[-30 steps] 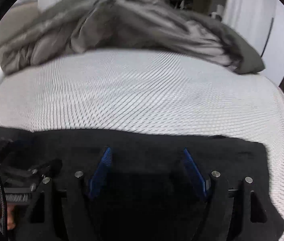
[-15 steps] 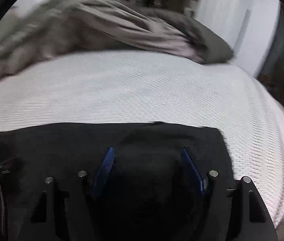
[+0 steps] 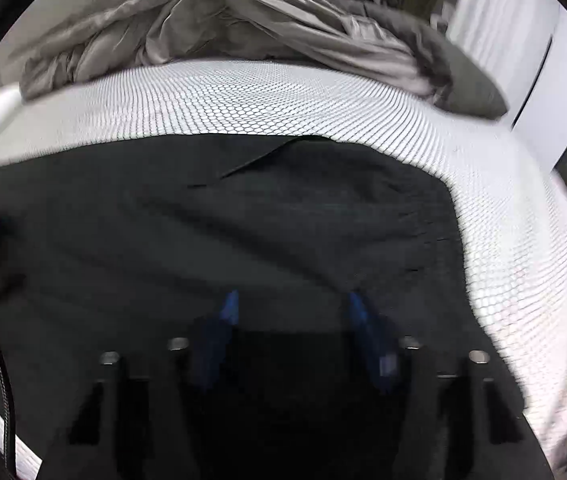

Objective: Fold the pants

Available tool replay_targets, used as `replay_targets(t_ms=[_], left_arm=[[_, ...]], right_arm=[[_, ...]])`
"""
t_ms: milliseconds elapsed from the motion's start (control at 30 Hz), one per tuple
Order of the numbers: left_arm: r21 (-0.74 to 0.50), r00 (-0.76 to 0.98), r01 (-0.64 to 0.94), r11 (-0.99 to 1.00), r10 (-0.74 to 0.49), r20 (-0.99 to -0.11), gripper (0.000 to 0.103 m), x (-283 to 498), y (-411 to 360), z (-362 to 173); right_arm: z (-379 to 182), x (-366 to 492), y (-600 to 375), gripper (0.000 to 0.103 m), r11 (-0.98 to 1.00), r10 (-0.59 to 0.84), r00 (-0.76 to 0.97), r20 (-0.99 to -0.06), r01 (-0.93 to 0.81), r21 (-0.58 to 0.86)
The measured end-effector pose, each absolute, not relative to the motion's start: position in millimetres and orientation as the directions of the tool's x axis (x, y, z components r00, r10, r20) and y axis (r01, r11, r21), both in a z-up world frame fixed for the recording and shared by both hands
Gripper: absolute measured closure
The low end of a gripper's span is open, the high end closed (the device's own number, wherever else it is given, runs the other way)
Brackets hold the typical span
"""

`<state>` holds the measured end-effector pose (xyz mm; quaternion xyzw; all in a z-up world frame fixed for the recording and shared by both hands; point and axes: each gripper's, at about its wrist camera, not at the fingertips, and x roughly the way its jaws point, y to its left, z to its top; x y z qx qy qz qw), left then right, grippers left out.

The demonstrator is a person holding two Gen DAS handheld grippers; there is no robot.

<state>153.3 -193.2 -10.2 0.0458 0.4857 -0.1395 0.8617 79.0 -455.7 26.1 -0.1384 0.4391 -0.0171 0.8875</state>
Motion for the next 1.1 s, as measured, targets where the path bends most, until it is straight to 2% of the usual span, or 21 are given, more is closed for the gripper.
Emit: replay_targets(t_ms=[67,133,267,333,400,467,533,600,633,667,700,733,833,900,967,1033,1100], left_arm=[[-0.064,0.499,0.264,0.962,-0.193,-0.845,0.001,146.6,-182.4,-9.4],[-0.072,0.517,0.269,0.960,-0.207,-0.830,0.001,138.3,-177.1,-0.8],[-0.097,0.508,0.360,0.928,-0.282,-0.814,0.001,118.6,-190.1,6.0],[-0.054,0.486,0.390,0.919,-0.256,-0.836,0.001,114.4,-197.4,-4.1],[-0.040,0.483,0.394,0.918,-0.244,-0.841,0.001,111.9,-196.2,-11.5],[-0.067,0.478,0.391,0.918,-0.264,-0.838,0.001,111.6,-187.4,-11.2],[-0.078,0.478,0.378,0.923,-0.266,-0.837,0.001,119.0,-176.7,-13.5],[-0.082,0.476,0.374,0.924,-0.267,-0.838,0.001,117.9,-172.2,-16.1],[-0.077,0.476,0.374,0.924,-0.263,-0.839,0.001,117.5,-176.7,-16.2],[-0.067,0.475,0.376,0.924,-0.254,-0.842,0.001,116.3,-177.6,-16.7],[-0.062,0.475,0.374,0.925,-0.249,-0.844,0.001,121.8,-175.0,-18.2],[-0.059,0.475,0.366,0.929,-0.241,-0.847,0.001,124.5,-174.6,-16.9],[-0.080,0.514,0.359,0.930,-0.268,-0.815,0.001,117.0,-181.0,0.0],[-0.131,0.514,0.395,0.909,-0.336,-0.789,0.001,110.1,-187.2,9.7],[-0.124,0.499,0.419,0.899,-0.343,-0.796,0.001,107.6,-194.1,8.1],[-0.061,0.494,0.408,0.911,-0.277,-0.824,0.001,108.3,-196.5,-3.4],[-0.069,0.472,0.396,0.916,-0.268,-0.840,0.001,107.7,-184.6,-11.3]], right_arm=[[28.1,76.5,-438.0,0.043,0.931,-0.221,0.625,-0.749,-0.093,-0.352],[29.8,70.2,-417.7,0.038,0.920,-0.226,0.626,-0.746,-0.114,-0.374],[35.4,53.7,-361.1,0.025,0.918,-0.032,0.641,-0.767,-0.285,-0.277],[25.5,47.5,-334.3,0.025,0.884,0.046,0.622,-0.782,-0.389,-0.258],[11.5,44.8,-327.3,0.025,0.858,0.046,0.595,-0.803,-0.435,-0.273],[8.5,44.0,-343.9,0.024,0.871,0.023,0.589,-0.807,-0.409,-0.273],[17.3,45.1,-383.7,0.024,0.913,-0.064,0.598,-0.799,-0.288,-0.289],[27.1,45.6,-437.6,0.023,0.921,-0.275,0.598,-0.753,-0.062,-0.385],[27.6,46.0,-456.4,0.020,0.913,-0.336,0.588,-0.736,0.012,-0.408],[29.5,44.8,-478.0,0.016,0.934,-0.322,0.575,-0.752,0.063,-0.351],[31.3,43.1,-495.0,0.016,0.974,-0.219,0.577,-0.787,0.076,-0.215],[33.6,41.8,-497.8,0.016,0.980,-0.196,0.583,-0.789,0.080,-0.184],[53.5,38.2,-477.5,0.022,0.973,-0.206,0.636,-0.743,0.054,-0.224],[70.6,37.2,-447.8,0.022,0.980,-0.141,0.694,-0.706,-0.001,-0.197],[75.1,38.7,-417.0,0.020,0.980,-0.058,0.717,-0.695,-0.090,-0.175],[69.8,47.8,-378.4,0.019,0.970,0.037,0.706,-0.707,-0.195,-0.144],[51.2,61.8,-338.2,0.019,0.953,0.089,0.655,-0.751,-0.276,-0.127]])
